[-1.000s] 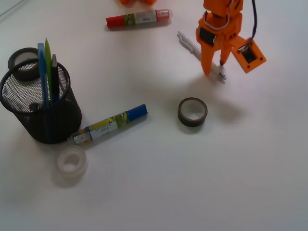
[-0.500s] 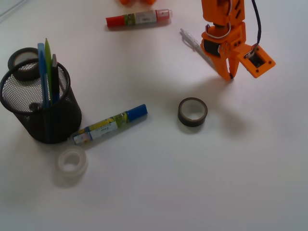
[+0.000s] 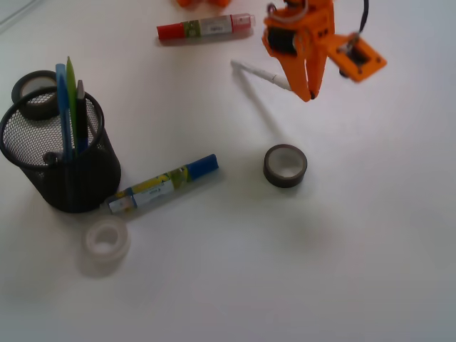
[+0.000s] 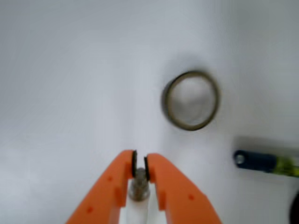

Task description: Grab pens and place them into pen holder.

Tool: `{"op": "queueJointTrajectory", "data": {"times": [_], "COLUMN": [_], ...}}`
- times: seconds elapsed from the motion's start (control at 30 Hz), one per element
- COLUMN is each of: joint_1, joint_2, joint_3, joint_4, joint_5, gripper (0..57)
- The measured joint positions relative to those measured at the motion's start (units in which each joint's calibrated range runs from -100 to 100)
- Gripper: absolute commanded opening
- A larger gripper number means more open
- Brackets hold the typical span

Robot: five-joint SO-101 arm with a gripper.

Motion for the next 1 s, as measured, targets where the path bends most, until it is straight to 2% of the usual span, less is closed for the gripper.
{"op": "queueJointTrajectory", "data": {"times": [0.2, 0.53, 0.6, 0.63, 0.67, 0.73, 1.0], "joint_1": [7.92, 20.94, 20.79, 20.42, 19.90, 18.42, 7.55], "joint_2": [-14.11, -27.35, -28.14, -28.14, -28.22, -27.44, -8.80], "joint_3": [-7.64, -9.70, -9.70, -9.70, -9.70, -8.81, -4.49], "joint_4": [-1.73, -17.11, -19.35, -21.08, -21.25, -20.48, -13.13], "joint_5": [2.34, 4.20, 5.03, 5.18, 5.03, 4.20, -8.55], "gripper": [0.4, 0.7, 3.6, 9.3, 11.7, 14.6, 15.4]}}
